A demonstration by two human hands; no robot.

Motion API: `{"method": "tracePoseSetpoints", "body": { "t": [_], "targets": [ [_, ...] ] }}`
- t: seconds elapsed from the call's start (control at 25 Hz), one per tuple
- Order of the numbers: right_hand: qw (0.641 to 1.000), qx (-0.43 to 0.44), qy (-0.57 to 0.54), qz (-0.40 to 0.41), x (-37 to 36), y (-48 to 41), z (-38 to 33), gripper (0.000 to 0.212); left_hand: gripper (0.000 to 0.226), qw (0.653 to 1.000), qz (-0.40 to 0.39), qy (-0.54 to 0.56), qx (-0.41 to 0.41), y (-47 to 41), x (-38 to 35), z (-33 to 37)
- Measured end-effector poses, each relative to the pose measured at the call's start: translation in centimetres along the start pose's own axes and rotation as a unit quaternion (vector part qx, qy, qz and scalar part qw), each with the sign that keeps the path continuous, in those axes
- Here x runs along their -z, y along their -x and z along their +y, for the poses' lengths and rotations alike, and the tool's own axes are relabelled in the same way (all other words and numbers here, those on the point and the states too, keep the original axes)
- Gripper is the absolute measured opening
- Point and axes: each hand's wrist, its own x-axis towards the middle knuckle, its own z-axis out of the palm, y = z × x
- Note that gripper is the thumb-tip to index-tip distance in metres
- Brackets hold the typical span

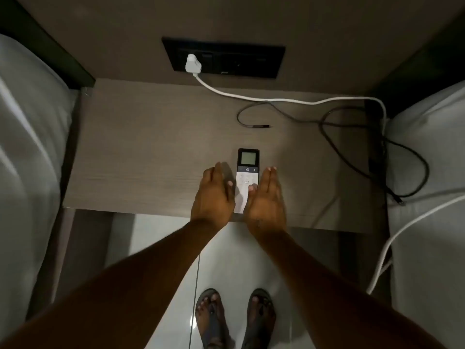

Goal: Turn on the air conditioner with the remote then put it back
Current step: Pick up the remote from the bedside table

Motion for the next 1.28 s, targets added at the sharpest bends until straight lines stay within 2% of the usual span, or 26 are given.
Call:
{"method": "tracePoseSetpoints", "body": {
  "t": [0.12,0.24,0.36,0.44,0.56,0.72,0.8,1.0,1.12,1.28],
  "targets": [
    [0.994,-0.081,-0.065,0.026,-1.3,-1.5,-0.6,0.057,0.01,0.997,0.025,0.056,0.042,-1.5,-1.5,0.3],
    [0.992,-0.084,-0.076,0.056,-2.0,-2.7,-1.2,0.047,0.019,0.992,0.021,0.097,0.078,-2.0,-2.5,0.5],
    [0.991,-0.086,-0.072,0.071,-1.8,-3.4,-1.4,0.046,0.02,0.979,0.026,0.155,0.127,-2.4,-2.4,0.7],
    [0.986,-0.118,-0.099,0.058,-1.7,-3.7,-1.6,0.046,0.022,0.974,0.008,0.18,0.138,-2.4,-2.3,0.9],
    [0.967,-0.178,-0.183,0.022,-1.1,-3.8,-2.3,0.046,0.022,0.978,0.0,0.159,0.133,-1.5,-1.6,1.0],
    [0.963,-0.163,-0.212,-0.039,1.1,-2.9,-3.3,0.036,0.02,0.987,-0.015,0.116,0.111,-0.4,0.8,1.4],
    [0.958,-0.155,-0.238,-0.036,3.7,-2.4,-5.1,0.035,0.019,0.99,-0.012,0.117,0.075,-0.1,3.4,3.1],
    [0.953,-0.09,-0.288,0.032,14.7,-1.0,-13.5,0.024,0.03,0.99,0.009,0.1,-0.098,0.8,14.0,10.7],
    [0.946,-0.027,-0.317,0.059,26.1,1.2,-22.5,0.018,0.039,0.976,0.075,0.048,-0.199,1.2,24.5,18.4],
    [0.93,0.068,-0.352,0.077,43.1,6.7,-34.8,0.022,0.046,0.936,0.171,-0.028,-0.308,3.8,41.2,30.2]
  ]
}}
